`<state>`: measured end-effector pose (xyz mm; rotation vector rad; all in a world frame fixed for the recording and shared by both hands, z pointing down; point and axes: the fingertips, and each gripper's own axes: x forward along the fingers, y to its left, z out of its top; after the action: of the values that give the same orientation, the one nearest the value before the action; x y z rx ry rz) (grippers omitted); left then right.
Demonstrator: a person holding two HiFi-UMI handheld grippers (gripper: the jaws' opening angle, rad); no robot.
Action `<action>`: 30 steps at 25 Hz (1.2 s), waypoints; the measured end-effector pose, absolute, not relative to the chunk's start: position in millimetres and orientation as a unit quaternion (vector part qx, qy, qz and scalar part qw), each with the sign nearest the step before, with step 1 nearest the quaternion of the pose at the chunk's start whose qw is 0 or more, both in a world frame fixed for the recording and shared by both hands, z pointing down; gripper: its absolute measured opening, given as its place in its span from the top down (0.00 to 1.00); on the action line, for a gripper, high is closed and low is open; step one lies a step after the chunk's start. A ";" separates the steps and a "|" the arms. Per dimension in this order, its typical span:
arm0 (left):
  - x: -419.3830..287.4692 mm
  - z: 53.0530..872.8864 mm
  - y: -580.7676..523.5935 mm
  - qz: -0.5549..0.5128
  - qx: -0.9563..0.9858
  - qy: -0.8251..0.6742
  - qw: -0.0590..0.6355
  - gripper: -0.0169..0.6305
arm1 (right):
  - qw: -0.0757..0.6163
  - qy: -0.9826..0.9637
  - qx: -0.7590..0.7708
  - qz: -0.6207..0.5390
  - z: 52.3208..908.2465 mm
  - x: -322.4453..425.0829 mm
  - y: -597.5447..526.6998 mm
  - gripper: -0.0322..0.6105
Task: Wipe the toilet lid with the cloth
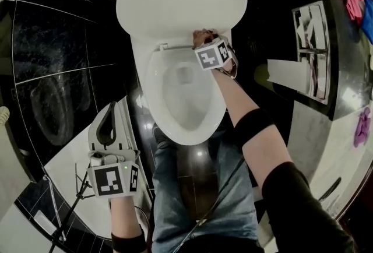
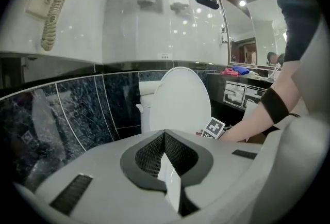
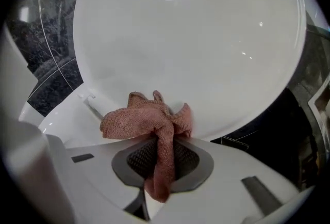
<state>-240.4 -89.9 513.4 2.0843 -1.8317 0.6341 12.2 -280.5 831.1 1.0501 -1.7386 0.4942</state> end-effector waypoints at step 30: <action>-265.8 392.1 -94.2 0.150 0.741 -0.639 0.138 0.97 | 0.381 -0.812 0.437 -0.065 464.0 -88.9 -348.4 0.83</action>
<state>-265.8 -94.2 392.1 2.1431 -1.8492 0.4349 -88.9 -348.4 464.0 1.1161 -2.0727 -0.1661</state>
